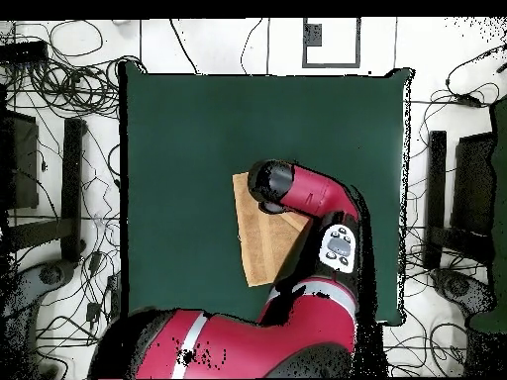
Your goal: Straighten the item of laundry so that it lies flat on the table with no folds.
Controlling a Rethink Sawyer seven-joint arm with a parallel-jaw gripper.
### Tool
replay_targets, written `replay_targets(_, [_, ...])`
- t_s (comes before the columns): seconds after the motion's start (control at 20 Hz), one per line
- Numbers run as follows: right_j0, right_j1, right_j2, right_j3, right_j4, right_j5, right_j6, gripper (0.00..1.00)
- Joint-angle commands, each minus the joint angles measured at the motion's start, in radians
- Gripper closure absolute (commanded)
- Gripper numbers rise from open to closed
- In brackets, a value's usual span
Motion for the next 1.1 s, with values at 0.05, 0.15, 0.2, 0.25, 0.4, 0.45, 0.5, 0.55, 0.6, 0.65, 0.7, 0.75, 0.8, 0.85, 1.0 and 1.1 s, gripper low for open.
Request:
replay_targets(0.05, [0.041, 0.025, 0.019, -0.032, 0.058, -0.006, 0.325, 0.00])
replay_targets(0.15, [0.043, 0.024, 0.008, -0.026, 0.056, -0.008, 0.327, 0.00])
replay_targets(0.2, [0.045, 0.024, 0.000, -0.024, 0.054, -0.006, 0.329, 0.00])
replay_targets(0.25, [0.046, 0.025, -0.007, -0.027, 0.052, 0.000, 0.329, 0.00])
replay_targets(0.4, [0.043, 0.032, -0.012, -0.031, 0.046, -0.002, 0.320, 0.00])
replay_targets(0.45, [0.042, 0.034, -0.013, -0.033, 0.044, 0.002, 0.314, 0.00])
replay_targets(0.5, [0.041, 0.033, -0.015, -0.031, 0.042, 0.003, 0.309, 0.00])
replay_targets(0.55, [0.039, 0.032, -0.017, -0.028, 0.040, 0.005, 0.304, 0.00])
replay_targets(0.6, [0.038, 0.030, -0.020, -0.026, 0.039, 0.006, 0.301, 0.00])
replay_targets(0.65, [0.037, 0.028, -0.022, -0.024, 0.038, 0.008, 0.297, 0.00])
replay_targets(0.7, [0.038, 0.026, -0.025, -0.022, 0.037, 0.009, 0.296, 0.00])
replay_targets(0.75, [0.037, 0.024, -0.026, -0.018, 0.036, 0.009, 0.294, 0.00])
replay_targets(0.8, [0.037, 0.024, -0.028, -0.014, 0.035, 0.005, 0.293, 0.00])
replay_targets(0.85, [0.036, 0.023, -0.029, -0.010, 0.034, 0.004, 0.291, 0.00])
replay_targets(1.0, [0.040, 0.018, -0.038, 0.002, 0.032, 0.000, 0.291, 0.00])
replay_targets(1.1, [0.041, 0.015, -0.039, 0.008, 0.034, -0.006, 0.293, 0.00])
